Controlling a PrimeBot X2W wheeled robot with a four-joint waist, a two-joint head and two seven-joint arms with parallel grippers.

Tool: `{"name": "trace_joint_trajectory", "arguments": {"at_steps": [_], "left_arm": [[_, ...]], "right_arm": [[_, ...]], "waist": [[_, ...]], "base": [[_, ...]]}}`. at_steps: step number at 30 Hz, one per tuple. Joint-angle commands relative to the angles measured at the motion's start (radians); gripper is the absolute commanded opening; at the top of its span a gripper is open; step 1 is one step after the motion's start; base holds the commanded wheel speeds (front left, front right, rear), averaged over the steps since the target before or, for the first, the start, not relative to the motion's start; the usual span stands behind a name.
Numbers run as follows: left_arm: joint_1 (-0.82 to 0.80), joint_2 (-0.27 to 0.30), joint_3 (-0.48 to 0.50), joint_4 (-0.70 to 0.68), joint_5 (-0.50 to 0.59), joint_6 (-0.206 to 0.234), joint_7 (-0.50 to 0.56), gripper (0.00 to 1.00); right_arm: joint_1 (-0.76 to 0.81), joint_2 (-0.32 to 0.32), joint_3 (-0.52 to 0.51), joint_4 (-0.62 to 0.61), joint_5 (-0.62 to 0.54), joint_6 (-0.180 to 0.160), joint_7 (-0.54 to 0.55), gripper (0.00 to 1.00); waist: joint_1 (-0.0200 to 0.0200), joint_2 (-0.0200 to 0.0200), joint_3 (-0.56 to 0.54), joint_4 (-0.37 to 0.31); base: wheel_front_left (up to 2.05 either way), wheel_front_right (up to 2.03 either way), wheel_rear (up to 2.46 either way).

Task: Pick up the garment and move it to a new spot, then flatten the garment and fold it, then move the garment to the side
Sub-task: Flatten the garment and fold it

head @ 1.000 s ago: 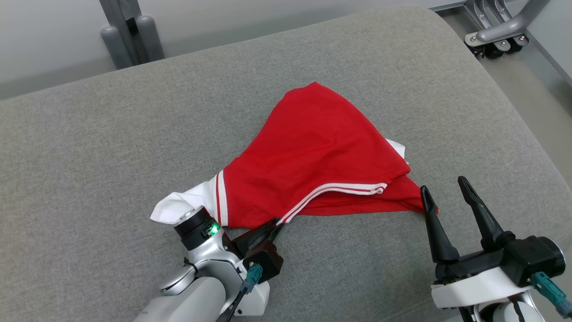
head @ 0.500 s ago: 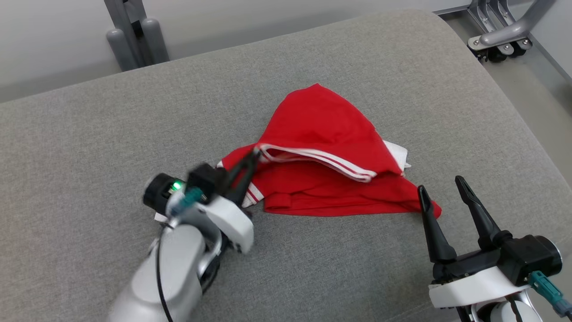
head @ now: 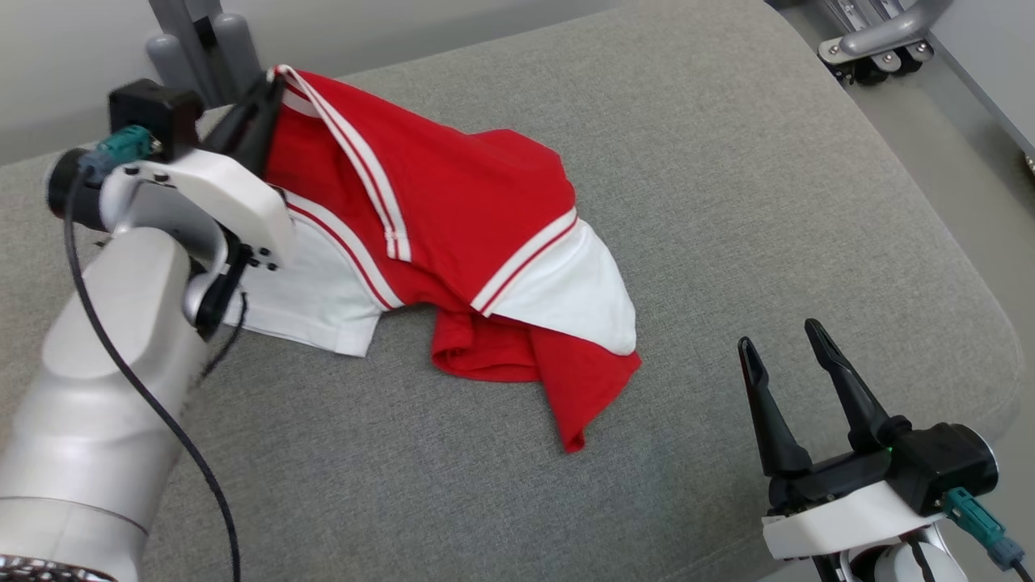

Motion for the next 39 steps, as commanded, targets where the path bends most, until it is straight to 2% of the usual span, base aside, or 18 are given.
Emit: {"name": "trace_joint_trajectory", "arguments": {"at_steps": [1,5,7,8,13,19,24,31,35,39], "left_arm": [[-0.034,0.03,0.003,0.026,0.017,0.013,-0.008,0.0],[-0.094,0.08,0.02,0.093,0.035,0.048,-0.036,0.0],[-0.106,0.094,0.028,0.123,0.036,0.063,-0.056,0.41],[-0.111,0.1,0.034,0.137,0.032,0.068,-0.066,1.0],[-0.113,0.105,0.065,0.166,0.002,0.062,-0.102,1.0],[-0.041,0.111,0.094,0.109,-0.014,0.068,-0.123,1.0],[0.139,0.097,0.179,-0.179,0.006,0.108,-0.124,1.0],[0.501,0.009,0.254,-0.573,0.057,0.163,-0.124,1.0],[0.684,-0.041,0.258,-0.721,0.097,0.19,-0.125,1.0],[0.827,-0.087,0.225,-0.804,0.132,0.193,-0.125,1.0]], "right_arm": [[-0.012,-0.003,0.003,0.004,0.011,0.0,-0.001,1.0],[-0.017,-0.003,0.007,0.0,0.022,0.0,-0.001,1.0],[-0.018,-0.003,0.009,0.002,0.027,0.0,-0.001,1.0],[-0.018,-0.003,0.011,0.003,0.029,0.0,-0.001,1.0],[-0.017,-0.003,0.018,0.009,0.035,0.0,-0.001,1.0],[-0.016,-0.003,0.036,0.025,0.026,0.0,-0.001,1.0],[-0.016,-0.004,0.091,0.07,0.033,0.0,-0.001,1.0],[-0.015,-0.004,0.133,0.137,0.027,0.0,-0.001,1.0],[-0.007,-0.009,0.133,0.167,0.028,0.0,-0.001,1.0],[0.001,-0.02,0.134,0.203,0.038,0.0,-0.001,1.0]], "waist": [[0.0,0.0,0.013,-0.013],[0.0,0.0,0.033,-0.025],[0.0,0.0,0.04,-0.026],[0.0,0.0,0.042,-0.026],[0.0,0.0,0.046,-0.01],[0.0,0.0,0.025,0.022],[0.0,0.0,-0.008,0.074],[0.0,0.0,-0.07,0.183],[0.0,0.0,-0.106,0.243],[0.0,0.0,-0.136,0.301]], "base": [[0.0,0.0,0.0],[0.0,0.0,0.0],[0.0,0.0,0.0],[0.0,0.0,0.0],[0.0,0.0,0.0],[0.0,0.0,0.0],[0.0,0.0,0.0],[0.0,0.0,0.0],[0.0,0.0,0.0],[0.0,0.0,0.0]]}}
